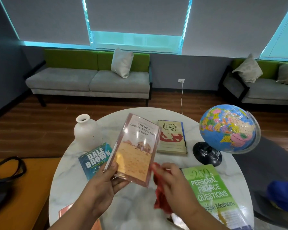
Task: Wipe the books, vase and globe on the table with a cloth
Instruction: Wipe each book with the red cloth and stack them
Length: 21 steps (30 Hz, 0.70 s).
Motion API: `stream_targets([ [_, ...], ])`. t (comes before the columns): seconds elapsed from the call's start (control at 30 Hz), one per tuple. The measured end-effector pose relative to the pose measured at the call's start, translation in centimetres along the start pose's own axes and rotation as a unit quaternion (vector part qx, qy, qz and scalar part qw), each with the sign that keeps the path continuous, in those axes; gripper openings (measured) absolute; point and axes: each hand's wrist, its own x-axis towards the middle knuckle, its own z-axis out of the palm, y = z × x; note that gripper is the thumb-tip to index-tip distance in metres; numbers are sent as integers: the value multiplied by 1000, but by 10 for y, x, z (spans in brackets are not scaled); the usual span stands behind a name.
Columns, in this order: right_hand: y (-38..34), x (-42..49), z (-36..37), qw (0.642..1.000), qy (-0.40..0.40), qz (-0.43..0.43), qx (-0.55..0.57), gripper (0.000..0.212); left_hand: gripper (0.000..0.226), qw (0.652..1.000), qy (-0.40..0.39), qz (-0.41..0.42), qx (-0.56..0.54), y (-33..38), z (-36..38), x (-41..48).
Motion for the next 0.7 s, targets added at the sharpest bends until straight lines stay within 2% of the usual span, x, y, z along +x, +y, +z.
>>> stream_targets([
  [0.07,2,11,-8,993,81,81,37,25,26,1000,-7,-9,-16,2,-1,-1],
  [0.1,-2,13,-12,988,79,114,66,21,25,1000,-11,-15,-22,1,-1,-1],
  [0.13,-4,17,-13,979,54,150,126,12,23,999,-13,-22,-24,0,0,-2],
  [0.2,-13,21,-13,929,-35,233,286,37,20,999,-24,-37,-19,-5,4,-4],
  [0.27,-23,19,-12,902,-89,231,353,43,19,998,-35,-55,-16,-8,9,-8],
  [0.33,-28,19,-10,909,-88,200,355,39,19,997,-46,-64,3,-10,11,-10],
  [0.43,-31,22,-7,947,-29,161,275,21,45,990,-26,-23,133,-6,9,-5],
  [0.5,-35,23,-3,990,20,107,89,9,55,965,-10,36,260,0,13,-5],
  [0.53,-41,21,-1,996,42,77,-22,8,51,960,-28,58,273,1,19,-9],
  [0.57,-46,20,2,992,55,43,-105,10,47,963,-77,57,252,2,25,-14],
  [0.6,-51,18,7,989,40,12,-140,8,48,968,-138,32,209,2,31,-19],
  [0.63,-56,15,12,989,7,-14,-147,19,54,973,-176,9,148,0,34,-21],
  [0.7,-60,11,23,979,-66,-66,-183,50,56,984,-169,-4,46,-5,35,-19],
])
